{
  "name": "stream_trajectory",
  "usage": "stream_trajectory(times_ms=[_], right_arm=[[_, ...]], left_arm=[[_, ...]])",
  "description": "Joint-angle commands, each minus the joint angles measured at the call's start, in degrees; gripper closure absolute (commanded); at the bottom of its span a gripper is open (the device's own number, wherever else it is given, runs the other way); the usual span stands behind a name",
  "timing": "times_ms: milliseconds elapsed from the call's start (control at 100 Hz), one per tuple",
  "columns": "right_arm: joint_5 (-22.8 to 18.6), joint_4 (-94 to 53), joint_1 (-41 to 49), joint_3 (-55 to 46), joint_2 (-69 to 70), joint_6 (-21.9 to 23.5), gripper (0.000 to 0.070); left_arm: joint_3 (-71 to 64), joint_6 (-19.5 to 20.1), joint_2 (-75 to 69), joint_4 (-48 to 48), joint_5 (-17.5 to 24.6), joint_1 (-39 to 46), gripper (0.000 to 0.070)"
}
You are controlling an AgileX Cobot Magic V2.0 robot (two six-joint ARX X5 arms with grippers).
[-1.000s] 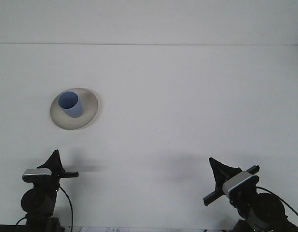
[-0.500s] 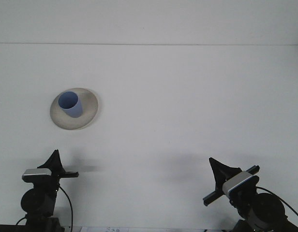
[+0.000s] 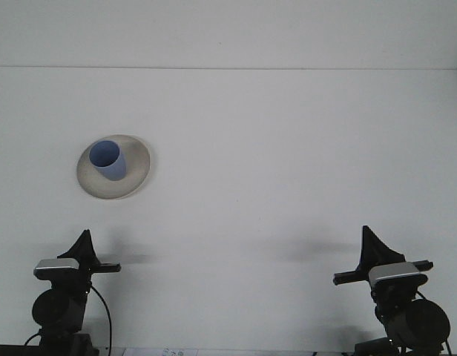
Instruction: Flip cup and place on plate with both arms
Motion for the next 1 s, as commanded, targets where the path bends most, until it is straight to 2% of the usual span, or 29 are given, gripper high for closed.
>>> stream_trajectory(times_ms=[0,130,350,990], right_arm=[[-2.5,3.2,-6.4,-5.1,-2.5,2.4,0.0694],[-3.4,4.9,-11.4,-12.7,-5.8,4.5,0.0694],[-3.0,7.8,-12.1,-20.3,-6.8,4.5,0.0694],[-3.0,8.9,-12.1,-20.2,-6.8,3.9,0.0694]], left_arm=[[-1.1,-0.3,-0.1,0.7,-0.2,0.0,0.0684],[-1.1,-0.3,-0.1,0.7,-0.2,0.0,0.0684],[-1.1,-0.3,-0.1,0.7,-0.2,0.0,0.0684],[-1.1,-0.3,-0.1,0.7,-0.2,0.0,0.0684]])
